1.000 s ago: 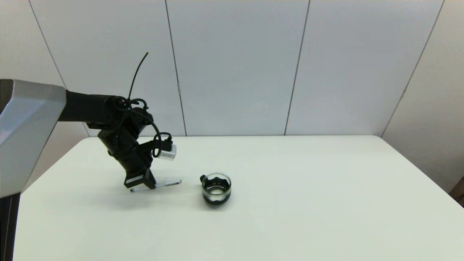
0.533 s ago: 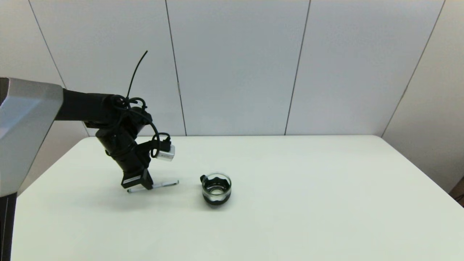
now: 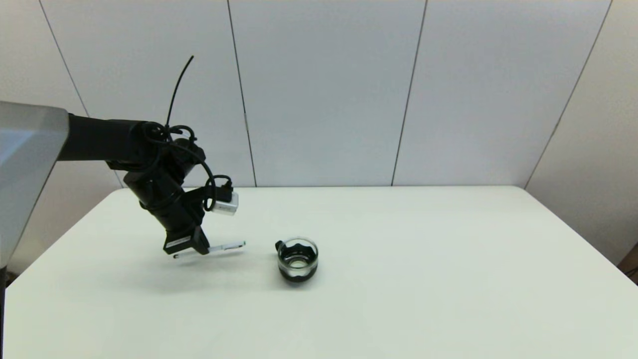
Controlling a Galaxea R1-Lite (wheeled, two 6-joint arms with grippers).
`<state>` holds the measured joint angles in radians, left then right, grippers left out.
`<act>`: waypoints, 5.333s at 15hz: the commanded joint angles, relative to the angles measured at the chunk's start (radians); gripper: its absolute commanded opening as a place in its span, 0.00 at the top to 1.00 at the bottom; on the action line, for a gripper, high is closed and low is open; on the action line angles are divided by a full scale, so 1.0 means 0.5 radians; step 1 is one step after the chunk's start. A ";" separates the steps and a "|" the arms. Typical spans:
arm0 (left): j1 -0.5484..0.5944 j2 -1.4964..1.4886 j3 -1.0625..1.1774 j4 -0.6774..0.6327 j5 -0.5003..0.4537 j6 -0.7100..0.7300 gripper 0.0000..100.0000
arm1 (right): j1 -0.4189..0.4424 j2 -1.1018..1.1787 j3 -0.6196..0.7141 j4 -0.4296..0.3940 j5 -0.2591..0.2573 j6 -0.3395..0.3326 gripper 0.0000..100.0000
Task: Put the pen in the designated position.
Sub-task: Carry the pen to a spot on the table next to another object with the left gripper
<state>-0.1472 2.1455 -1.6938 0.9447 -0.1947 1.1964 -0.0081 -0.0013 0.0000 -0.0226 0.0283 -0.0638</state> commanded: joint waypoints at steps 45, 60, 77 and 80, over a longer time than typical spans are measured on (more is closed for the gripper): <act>-0.991 -0.085 -0.564 -0.288 -0.384 0.549 1.00 | -0.002 0.003 0.025 -0.001 0.002 -0.001 0.00; -1.101 0.253 -0.564 -0.506 -0.387 0.589 1.00 | -0.002 0.003 0.028 -0.001 0.005 -0.001 0.00; -1.120 0.446 -0.564 -0.549 -0.390 0.577 1.00 | 0.001 0.003 0.025 -0.001 0.002 -0.001 0.00; -1.120 0.467 -0.564 -0.552 -0.390 0.574 1.00 | 0.001 0.003 0.025 -0.001 0.002 -0.001 0.00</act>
<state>-0.7070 2.3709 -1.9757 0.6649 -0.3872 1.4753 -0.0081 -0.0013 0.0000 -0.0226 0.0291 -0.0634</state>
